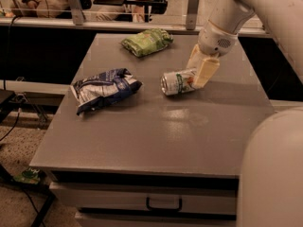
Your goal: Move 7up can near green jalapeno chip bag
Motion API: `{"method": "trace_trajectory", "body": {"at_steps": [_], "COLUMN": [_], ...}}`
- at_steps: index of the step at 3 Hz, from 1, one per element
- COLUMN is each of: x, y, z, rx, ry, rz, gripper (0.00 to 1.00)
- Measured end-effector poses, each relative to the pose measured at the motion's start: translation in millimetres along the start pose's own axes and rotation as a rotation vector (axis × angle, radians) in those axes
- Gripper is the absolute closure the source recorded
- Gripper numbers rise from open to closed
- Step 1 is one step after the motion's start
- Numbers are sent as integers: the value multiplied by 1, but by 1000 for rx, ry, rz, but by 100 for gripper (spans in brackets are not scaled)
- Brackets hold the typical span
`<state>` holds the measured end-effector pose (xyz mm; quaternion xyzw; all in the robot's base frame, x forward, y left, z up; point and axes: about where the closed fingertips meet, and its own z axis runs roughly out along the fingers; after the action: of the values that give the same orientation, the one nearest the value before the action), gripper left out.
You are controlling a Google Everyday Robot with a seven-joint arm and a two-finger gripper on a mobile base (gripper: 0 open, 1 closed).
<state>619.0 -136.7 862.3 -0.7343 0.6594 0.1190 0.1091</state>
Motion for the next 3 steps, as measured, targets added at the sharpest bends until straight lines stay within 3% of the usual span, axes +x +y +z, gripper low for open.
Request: {"method": "trace_trajectory", "body": {"at_steps": [1, 3], "x": [6, 6], "y": [-63, -112], "z": [2, -13], "rx": [88, 219], "ry": [-60, -89], "rz": [185, 398], "gripper": [100, 100]}}
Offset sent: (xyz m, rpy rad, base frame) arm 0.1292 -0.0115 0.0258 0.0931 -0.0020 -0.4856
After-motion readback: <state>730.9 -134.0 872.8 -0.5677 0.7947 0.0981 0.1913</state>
